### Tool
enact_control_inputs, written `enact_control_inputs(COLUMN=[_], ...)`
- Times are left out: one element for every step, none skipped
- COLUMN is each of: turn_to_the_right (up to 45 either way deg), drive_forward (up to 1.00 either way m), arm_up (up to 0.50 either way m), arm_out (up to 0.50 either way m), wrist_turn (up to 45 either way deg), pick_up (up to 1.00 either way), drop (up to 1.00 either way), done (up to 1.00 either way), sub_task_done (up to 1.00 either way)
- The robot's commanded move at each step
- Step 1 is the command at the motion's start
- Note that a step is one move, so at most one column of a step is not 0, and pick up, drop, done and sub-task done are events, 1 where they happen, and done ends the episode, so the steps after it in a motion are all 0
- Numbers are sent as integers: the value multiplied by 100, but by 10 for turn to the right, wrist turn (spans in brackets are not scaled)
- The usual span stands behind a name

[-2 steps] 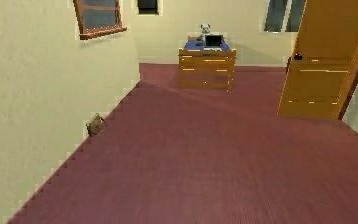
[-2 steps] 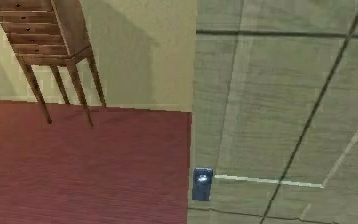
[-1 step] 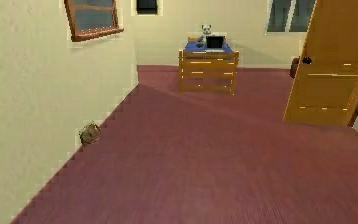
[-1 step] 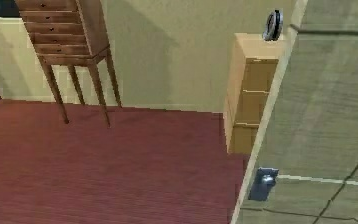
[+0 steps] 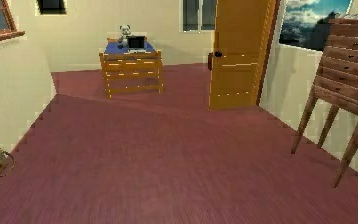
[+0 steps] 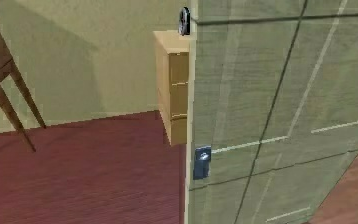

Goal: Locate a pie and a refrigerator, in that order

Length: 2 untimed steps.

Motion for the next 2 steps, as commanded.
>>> enact_control_inputs(turn_to_the_right=[0, 0], drive_forward=[100, 100], arm_up=[0, 0], arm_out=[0, 0], wrist_turn=[0, 0], pick_up=[0, 0], drop=[0, 0], done=[0, 0], sub_task_done=[0, 0])
